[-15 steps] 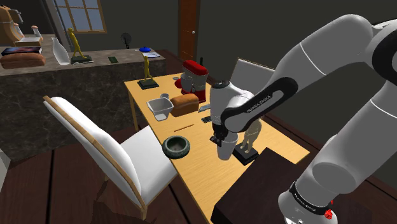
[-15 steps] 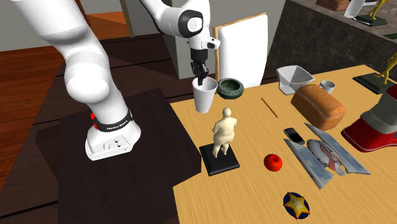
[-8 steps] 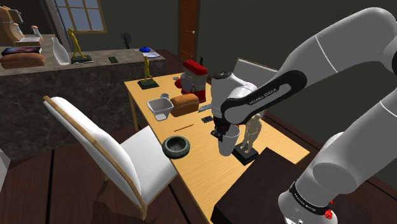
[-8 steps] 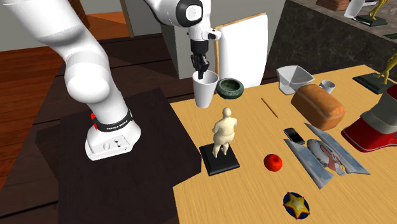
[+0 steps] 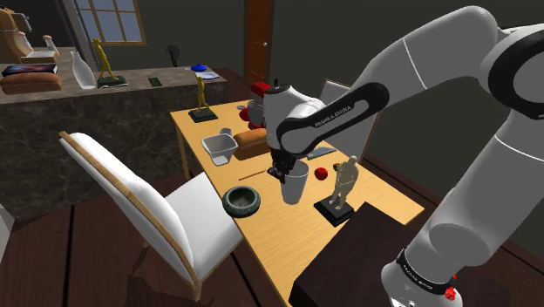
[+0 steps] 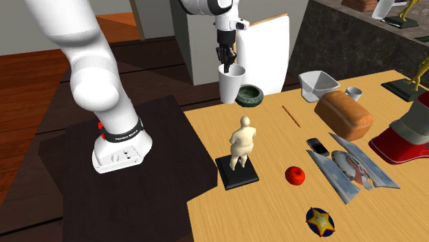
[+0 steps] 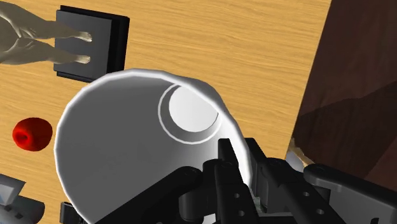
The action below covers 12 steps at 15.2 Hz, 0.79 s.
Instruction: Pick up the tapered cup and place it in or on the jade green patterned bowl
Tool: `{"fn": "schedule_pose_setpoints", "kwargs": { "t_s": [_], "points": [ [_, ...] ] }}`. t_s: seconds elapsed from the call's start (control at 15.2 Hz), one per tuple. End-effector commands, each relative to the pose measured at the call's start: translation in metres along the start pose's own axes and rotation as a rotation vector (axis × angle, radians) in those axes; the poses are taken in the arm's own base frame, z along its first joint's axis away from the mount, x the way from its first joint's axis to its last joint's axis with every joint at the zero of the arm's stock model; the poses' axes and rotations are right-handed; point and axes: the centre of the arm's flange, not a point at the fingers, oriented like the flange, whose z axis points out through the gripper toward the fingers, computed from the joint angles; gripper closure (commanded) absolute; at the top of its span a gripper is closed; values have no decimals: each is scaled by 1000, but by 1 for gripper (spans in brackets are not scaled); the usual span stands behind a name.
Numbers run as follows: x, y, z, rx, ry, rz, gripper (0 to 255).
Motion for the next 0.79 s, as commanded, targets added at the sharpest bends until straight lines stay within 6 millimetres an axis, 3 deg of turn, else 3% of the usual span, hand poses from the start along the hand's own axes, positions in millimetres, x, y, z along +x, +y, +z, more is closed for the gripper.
{"fn": "schedule_pose_setpoints", "kwargs": {
  "t_s": [0.0, 0.73],
  "points": [
    [23, -10, -8, 0, 0, 1, 255],
    [149, -66, -55, 0, 0, 1, 255]
  ]
}}
